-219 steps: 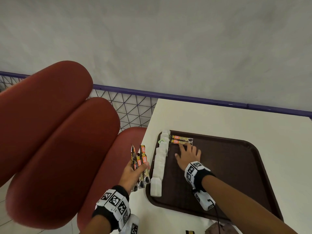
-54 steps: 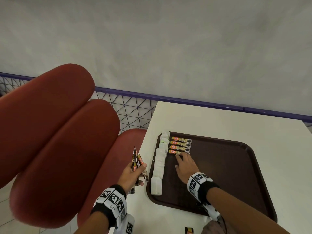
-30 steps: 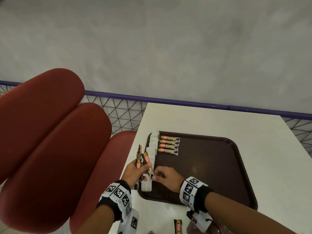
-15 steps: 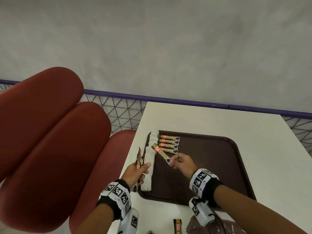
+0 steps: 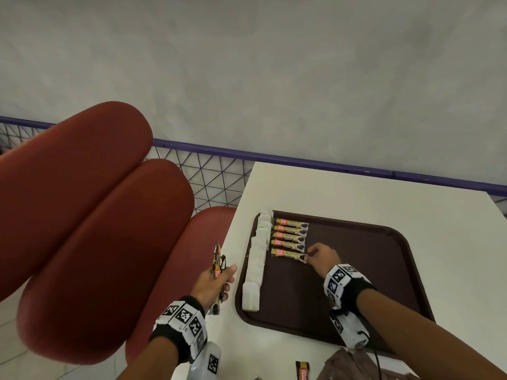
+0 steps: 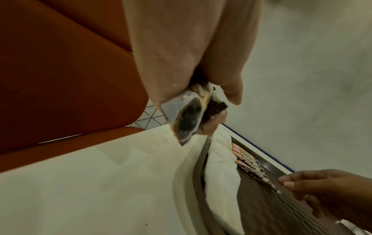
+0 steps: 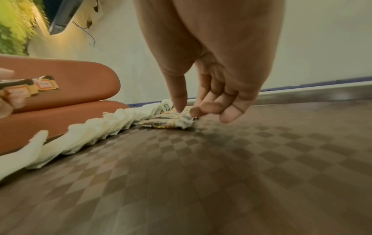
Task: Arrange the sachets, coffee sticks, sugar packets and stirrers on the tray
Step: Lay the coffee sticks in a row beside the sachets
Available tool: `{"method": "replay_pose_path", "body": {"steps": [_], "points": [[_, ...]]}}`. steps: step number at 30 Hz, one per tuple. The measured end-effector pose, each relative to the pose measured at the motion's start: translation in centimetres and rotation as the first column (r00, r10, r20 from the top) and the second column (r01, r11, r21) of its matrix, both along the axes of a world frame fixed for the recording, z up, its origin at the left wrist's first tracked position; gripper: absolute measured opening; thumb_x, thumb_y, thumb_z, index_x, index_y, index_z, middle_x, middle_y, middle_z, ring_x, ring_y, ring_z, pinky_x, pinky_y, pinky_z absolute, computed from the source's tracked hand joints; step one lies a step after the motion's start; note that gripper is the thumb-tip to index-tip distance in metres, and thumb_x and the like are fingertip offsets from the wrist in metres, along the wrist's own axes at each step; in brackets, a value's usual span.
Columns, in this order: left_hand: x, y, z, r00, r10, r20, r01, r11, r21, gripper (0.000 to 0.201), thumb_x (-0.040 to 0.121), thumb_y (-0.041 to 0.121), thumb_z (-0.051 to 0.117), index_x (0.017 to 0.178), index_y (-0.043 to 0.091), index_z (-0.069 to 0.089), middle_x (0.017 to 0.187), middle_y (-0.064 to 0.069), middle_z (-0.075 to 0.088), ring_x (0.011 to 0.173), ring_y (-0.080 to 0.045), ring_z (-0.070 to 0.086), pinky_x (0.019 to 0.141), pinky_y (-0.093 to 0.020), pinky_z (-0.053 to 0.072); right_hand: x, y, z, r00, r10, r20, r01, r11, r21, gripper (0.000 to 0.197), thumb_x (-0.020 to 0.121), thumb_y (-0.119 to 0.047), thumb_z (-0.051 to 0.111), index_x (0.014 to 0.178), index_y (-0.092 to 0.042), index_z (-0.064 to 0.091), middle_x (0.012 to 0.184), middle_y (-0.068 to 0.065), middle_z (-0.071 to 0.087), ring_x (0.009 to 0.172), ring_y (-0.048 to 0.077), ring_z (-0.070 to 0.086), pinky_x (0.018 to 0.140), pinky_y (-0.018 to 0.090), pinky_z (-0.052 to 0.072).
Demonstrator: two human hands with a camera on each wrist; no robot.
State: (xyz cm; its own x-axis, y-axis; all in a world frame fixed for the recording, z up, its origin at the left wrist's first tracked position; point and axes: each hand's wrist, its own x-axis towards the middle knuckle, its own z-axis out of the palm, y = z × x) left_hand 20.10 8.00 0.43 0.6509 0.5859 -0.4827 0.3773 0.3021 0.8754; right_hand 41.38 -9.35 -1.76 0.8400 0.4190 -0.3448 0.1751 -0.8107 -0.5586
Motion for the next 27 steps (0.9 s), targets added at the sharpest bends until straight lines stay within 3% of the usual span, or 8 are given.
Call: {"method": "replay_pose_path", "body": {"steps": [2,4,7,11,17,22,27], "points": [[-0.1,0.1,-0.1,1.000,0.002,0.002,-0.002,1.000,0.007,0.015,0.090,0.017,0.061,0.086,0.005,0.053,0.073,-0.007,0.054,0.055,-0.014,0.044,0.041,-0.021,0.038,-0.5,0.2,0.0,0.996,0.032,0.079,-0.032,0.999,0.001,0.026,0.087,-0.018,0.060,0.112,-0.012,0.057,0.109,0.007,0.063,0.103,0.023,0.058,0.085,0.028,0.045],[-0.1,0.1,-0.3,1.000,0.015,0.005,-0.015,1.000,0.006,0.011,0.092,0.013,0.056,0.085,0.006,0.053,0.075,-0.008,0.055,0.056,-0.014,0.044,0.041,-0.020,0.038,-1.2,0.3,-0.2,0.976,0.144,0.166,-0.141,0.990,-0.028,0.032,0.089,-0.016,0.054,0.121,-0.014,0.053,0.117,0.008,0.057,0.110,0.024,0.052,0.093,0.033,0.045],[0.1,0.1,-0.4,0.999,0.033,0.002,-0.033,0.999,-0.006,0.008,0.094,0.011,0.052,0.087,0.006,0.053,0.077,-0.009,0.057,0.057,-0.014,0.045,0.040,-0.020,0.038,-2.7,0.5,-0.8,0.916,0.319,0.244,-0.293,0.946,-0.139,0.042,0.092,-0.017,0.048,0.133,-0.019,0.044,0.126,0.005,0.046,0.121,0.021,0.039,0.100,0.030,0.039],[0.2,0.0,-0.3,0.999,0.034,0.014,-0.034,0.999,-0.006,0.006,0.093,0.011,0.053,0.092,0.007,0.056,0.078,-0.007,0.056,0.061,-0.014,0.047,0.042,-0.019,0.040,-4.1,0.7,-0.8,0.841,0.408,0.356,-0.336,0.908,-0.249,0.045,0.093,-0.024,0.045,0.137,-0.024,0.039,0.134,0.001,0.038,0.123,0.019,0.034,0.100,0.029,0.034],[0.1,0.3,-0.3,0.998,0.059,0.029,-0.058,0.998,-0.025,0.011,0.089,0.017,0.061,0.087,0.007,0.058,0.073,-0.007,0.051,0.063,-0.017,0.053,0.048,-0.024,0.051,-4.9,1.0,-1.1,0.816,0.465,0.343,-0.354,0.872,-0.338,0.050,0.095,-0.030,0.040,0.143,-0.027,0.027,0.146,0.000,0.029,0.131,0.021,0.029,0.106,0.034,0.028],[-0.1,0.4,0.0,1.000,0.029,0.011,-0.029,1.000,-0.011,0.018,0.086,0.020,0.066,0.078,0.008,0.055,0.058,-0.005,0.054,0.046,-0.016,0.051,0.043,-0.024,0.045,-4.9,1.2,-0.9,0.811,0.474,0.342,-0.358,0.865,-0.351,0.051,0.095,-0.031,0.041,0.144,-0.026,0.027,0.145,0.001,0.030,0.131,0.021,0.030,0.105,0.035,0.028],[-0.1,0.1,0.1,0.999,0.025,0.044,-0.024,1.000,-0.019,0.014,0.084,0.017,0.067,0.087,0.006,0.059,0.064,-0.006,0.054,0.054,-0.016,0.052,0.043,-0.024,0.044,-5.0,1.2,-0.6,0.822,0.472,0.319,-0.365,0.866,-0.342,0.051,0.095,-0.031,0.041,0.144,-0.026,0.027,0.146,0.002,0.028,0.132,0.022,0.028,0.107,0.036,0.027]]}}
